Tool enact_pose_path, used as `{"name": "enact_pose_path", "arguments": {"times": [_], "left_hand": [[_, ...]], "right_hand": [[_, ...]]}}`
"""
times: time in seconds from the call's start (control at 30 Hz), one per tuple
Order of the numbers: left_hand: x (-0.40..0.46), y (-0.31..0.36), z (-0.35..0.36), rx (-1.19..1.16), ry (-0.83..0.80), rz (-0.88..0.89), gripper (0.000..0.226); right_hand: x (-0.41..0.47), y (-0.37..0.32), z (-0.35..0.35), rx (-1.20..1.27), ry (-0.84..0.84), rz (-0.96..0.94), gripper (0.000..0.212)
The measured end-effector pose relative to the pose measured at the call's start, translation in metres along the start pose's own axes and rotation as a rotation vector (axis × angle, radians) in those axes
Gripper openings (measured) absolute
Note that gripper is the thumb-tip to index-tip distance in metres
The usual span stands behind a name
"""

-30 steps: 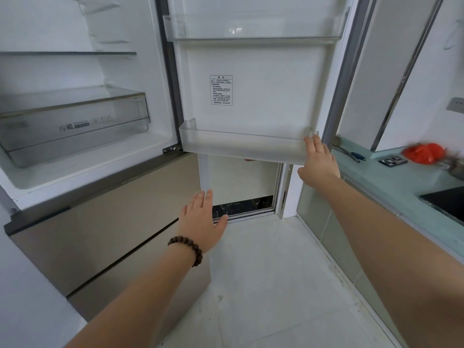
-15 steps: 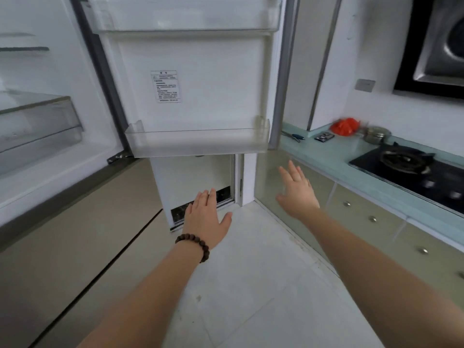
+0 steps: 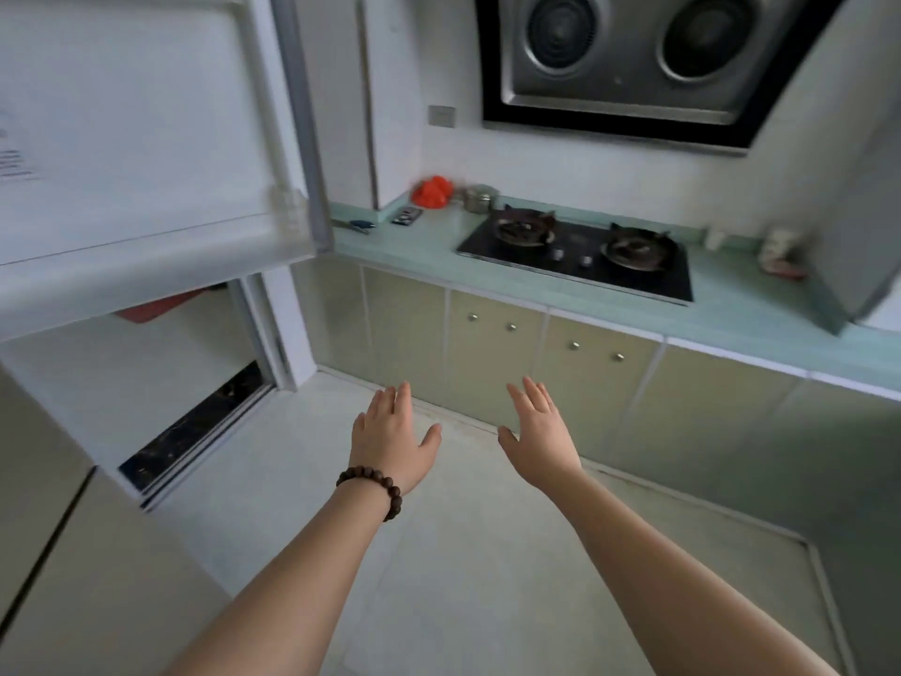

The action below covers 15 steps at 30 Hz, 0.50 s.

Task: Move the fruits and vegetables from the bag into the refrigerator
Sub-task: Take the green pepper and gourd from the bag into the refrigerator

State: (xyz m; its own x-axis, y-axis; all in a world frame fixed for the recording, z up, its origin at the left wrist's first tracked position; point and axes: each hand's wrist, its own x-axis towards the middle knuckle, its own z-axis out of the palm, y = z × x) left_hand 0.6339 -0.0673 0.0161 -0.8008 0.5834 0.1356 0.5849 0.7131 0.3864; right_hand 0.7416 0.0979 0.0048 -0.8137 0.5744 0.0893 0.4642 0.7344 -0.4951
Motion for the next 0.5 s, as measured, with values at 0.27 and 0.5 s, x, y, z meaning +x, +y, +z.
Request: {"name": "enact_pose_path", "arguments": {"times": [0.27, 0.5], "left_hand": [[-0.010, 0.112, 0.068, -0.019, -0.185, 0.373, 0.070], [-0.042, 0.236, 0.122, -0.074, -0.345, 0.630, 0.075]], "right_hand": [[-0.099, 0.097, -0.052, -0.014, 0.198, 0.346, 0.062], [-0.177, 0.180, -0.102, -0.047, 0.349, 0.625, 0.061]]}}
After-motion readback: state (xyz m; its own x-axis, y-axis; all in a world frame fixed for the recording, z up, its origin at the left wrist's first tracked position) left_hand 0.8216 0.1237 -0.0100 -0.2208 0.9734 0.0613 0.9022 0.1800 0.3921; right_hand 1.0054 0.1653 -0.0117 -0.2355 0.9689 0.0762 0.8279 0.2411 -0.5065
